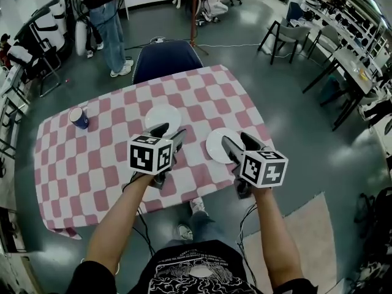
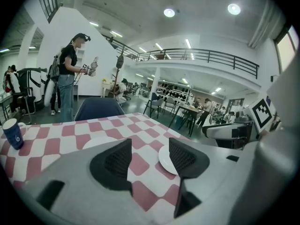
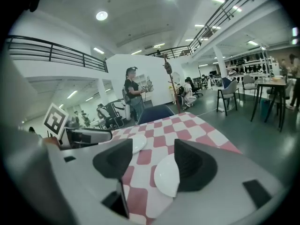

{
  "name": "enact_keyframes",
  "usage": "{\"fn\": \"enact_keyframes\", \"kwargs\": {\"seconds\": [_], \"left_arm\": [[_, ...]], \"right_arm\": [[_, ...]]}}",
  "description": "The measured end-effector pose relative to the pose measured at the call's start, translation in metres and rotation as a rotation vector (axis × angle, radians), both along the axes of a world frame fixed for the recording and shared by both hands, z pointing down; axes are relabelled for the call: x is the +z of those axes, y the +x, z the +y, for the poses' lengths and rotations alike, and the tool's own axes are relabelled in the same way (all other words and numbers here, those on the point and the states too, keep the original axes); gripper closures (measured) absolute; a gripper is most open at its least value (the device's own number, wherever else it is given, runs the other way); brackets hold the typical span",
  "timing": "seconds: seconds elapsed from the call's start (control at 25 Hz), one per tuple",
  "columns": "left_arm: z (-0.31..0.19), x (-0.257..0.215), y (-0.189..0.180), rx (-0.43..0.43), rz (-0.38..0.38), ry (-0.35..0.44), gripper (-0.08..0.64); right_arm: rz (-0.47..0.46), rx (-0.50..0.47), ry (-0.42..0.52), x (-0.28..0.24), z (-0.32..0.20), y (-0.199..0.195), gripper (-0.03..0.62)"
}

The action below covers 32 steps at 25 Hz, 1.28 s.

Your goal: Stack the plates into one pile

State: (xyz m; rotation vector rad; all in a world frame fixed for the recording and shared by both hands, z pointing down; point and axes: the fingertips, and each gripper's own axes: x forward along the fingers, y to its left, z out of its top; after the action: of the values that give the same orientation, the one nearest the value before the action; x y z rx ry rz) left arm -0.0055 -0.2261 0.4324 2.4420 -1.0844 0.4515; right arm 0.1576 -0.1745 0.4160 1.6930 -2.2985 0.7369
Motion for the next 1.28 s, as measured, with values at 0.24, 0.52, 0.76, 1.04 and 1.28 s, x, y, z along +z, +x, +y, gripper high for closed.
{"fn": "enact_keyframes", "kwargs": {"seconds": [0.24, 0.52, 0.76, 1.04, 1.28], "left_arm": [[0.015, 0.007, 0.034, 0.063, 0.021, -0.022, 0.301], [0.022, 0.025, 0.069, 0.116, 0.019, -0.082, 0.301], [0.02, 0.056, 0.092, 0.135, 0.002, -0.171, 0.301], [0.015, 0.095, 0.111, 0.127, -0.02, -0.318, 0.301], [0.015, 0.124, 0.115, 0.105, 0.008, -0.469, 0.325]], "right_arm": [[0.016, 0.038, -0.01, 0.001, 0.02, 0.022, 0.297], [0.036, 0.016, -0.096, 0.024, 0.034, 0.044, 0.285], [0.02, -0.035, -0.173, 0.053, 0.03, 0.062, 0.285], [-0.049, -0.117, -0.265, 0.077, 0.009, 0.078, 0.29], [-0.079, -0.202, -0.357, 0.102, -0.007, 0.084, 0.313]]}}
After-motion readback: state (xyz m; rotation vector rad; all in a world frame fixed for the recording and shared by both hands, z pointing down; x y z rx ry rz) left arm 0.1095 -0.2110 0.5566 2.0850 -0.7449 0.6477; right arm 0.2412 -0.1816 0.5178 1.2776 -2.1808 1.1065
